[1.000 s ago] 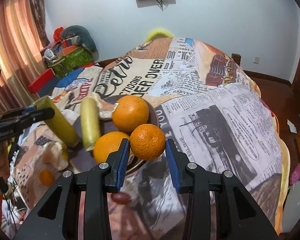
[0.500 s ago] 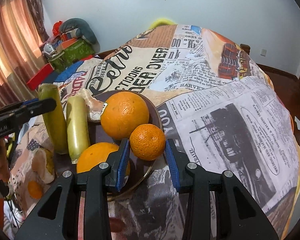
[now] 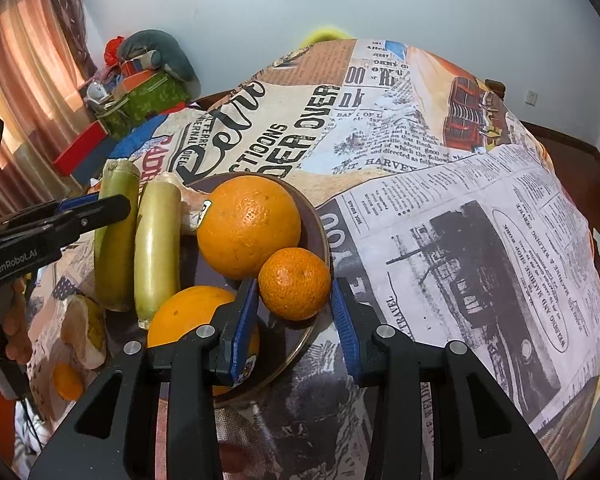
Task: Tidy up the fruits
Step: 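Lower the corn cob and tangerine onto the dark plate and open both tools, then grasp the large pomelo segment with the left tool and lift it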
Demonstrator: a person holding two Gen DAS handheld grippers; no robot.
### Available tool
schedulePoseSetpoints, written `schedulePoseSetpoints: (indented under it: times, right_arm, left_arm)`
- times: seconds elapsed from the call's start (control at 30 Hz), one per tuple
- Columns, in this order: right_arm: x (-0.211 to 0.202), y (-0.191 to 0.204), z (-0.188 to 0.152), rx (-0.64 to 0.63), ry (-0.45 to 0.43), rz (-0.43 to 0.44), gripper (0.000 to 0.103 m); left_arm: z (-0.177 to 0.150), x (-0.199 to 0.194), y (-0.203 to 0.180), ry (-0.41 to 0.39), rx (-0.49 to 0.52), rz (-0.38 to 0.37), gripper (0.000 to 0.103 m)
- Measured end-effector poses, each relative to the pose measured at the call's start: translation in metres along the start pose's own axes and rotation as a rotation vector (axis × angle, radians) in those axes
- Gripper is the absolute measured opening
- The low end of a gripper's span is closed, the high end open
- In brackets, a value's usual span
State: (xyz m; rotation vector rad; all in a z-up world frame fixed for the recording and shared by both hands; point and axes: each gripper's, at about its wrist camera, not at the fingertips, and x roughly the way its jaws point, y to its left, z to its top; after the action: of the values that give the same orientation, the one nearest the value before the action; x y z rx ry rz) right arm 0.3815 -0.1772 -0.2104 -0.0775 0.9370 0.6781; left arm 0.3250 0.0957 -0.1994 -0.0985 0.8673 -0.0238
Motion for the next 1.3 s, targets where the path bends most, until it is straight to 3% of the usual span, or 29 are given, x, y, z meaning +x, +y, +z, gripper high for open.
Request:
schedulePoseSetpoints:
  times: [0.17, 0.5, 0.6, 0.8, 1.03, 1.2, 1.3]
  right_arm:
    - [-0.007, 0.0, -0.001, 0.002, -0.005, -0.011, 0.042]
    - [-0.041, 0.018, -0.003, -0.033, -0.052, -0.019, 0.043]
    - [-0.052, 0.029, -0.006, -0.045, -0.067, -0.01, 0.044]
    - [-0.064, 0.051, -0.017, -0.071, -0.075, -0.004, 0.05]
    - [-0.049, 0.079, -0.037, -0.101, -0.013, 0.018, 0.05]
    - [-0.03, 0.098, -0.047, -0.132, 0.037, 0.031, 0.05]
    - [-0.02, 0.106, -0.049, -0.164, 0.051, 0.011, 0.05]
  left_arm:
    - [-0.006, -0.007, 0.002, 0.014, -0.004, -0.008, 0.048]
    - [-0.016, -0.045, -0.004, -0.021, 0.04, -0.011, 0.05]
    - [-0.023, -0.057, -0.001, -0.037, 0.045, 0.002, 0.057]
    - [-0.047, -0.071, 0.012, -0.009, 0.045, 0.015, 0.059]
    - [-0.083, -0.065, 0.037, 0.062, 0.015, 0.028, 0.06]
    - [-0.104, -0.049, 0.045, 0.118, -0.012, -0.039, 0.06]
    - [-0.105, -0.046, 0.04, 0.108, -0.003, -0.071, 0.06]
